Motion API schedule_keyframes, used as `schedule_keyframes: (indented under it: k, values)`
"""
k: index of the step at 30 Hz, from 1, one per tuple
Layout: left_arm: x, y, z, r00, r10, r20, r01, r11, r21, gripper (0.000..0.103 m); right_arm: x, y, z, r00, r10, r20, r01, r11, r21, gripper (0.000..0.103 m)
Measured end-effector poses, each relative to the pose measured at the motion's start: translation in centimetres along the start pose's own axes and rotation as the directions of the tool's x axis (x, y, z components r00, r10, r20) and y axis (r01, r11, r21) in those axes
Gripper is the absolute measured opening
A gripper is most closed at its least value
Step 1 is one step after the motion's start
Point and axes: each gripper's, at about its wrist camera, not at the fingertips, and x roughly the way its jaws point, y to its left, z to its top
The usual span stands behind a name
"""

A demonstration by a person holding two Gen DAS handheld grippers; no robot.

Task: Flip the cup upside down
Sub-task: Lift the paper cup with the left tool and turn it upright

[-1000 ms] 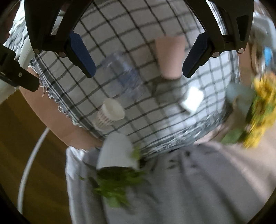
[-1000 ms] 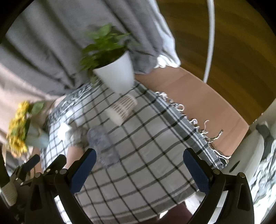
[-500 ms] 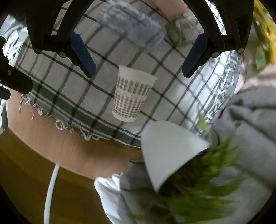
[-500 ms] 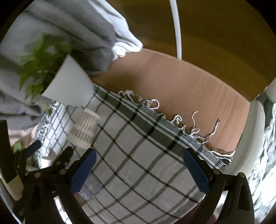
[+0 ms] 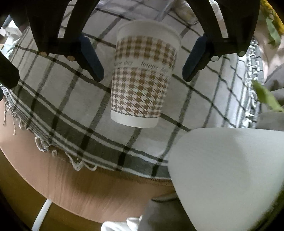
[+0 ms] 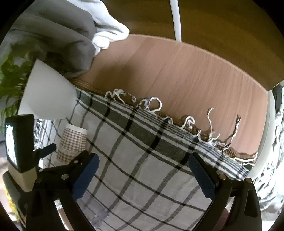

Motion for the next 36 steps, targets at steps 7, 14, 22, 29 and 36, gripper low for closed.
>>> schedule_keyframes:
  k: [7, 14, 22, 29, 36]
  values:
    - [1.5, -0.2, 0.4, 0.999, -0.034, -0.027, 0.033, 0.999, -0.029, 0.068, 0.9, 0.4, 0.3, 1.000, -0.024, -0.002, 0.024, 1.000, -0.003, 0.101]
    - [-0.2, 0.4, -1.1, 0.999, -0.035, 0.020, 0.036, 0.996, -0.077, 0.063, 0.7, 0.2, 0.0, 1.000, -0.023, 0.007, 0.023, 0.999, -0.030, 0.101]
    - [-6.8, 1.2, -6.4, 0.985, -0.001, 0.170, 0.044, 0.967, -0.250, 0.063, -1.7, 0.0, -0.9, 0.999, 0.009, 0.038, -0.005, 0.994, -0.109, 0.101]
    - [-11.6, 1.6, -13.2, 0.967, 0.079, 0.241, 0.042, 0.887, -0.460, 0.063, -4.4, 1.4, -3.0, 0.997, 0.067, 0.048, -0.050, 0.958, -0.283, 0.101]
    - [-12.6, 0.3, -20.8, 0.968, 0.084, 0.238, 0.091, 0.762, -0.641, 0.063, -5.8, 3.7, -6.5, 0.995, 0.097, -0.015, -0.092, 0.874, -0.477, 0.101]
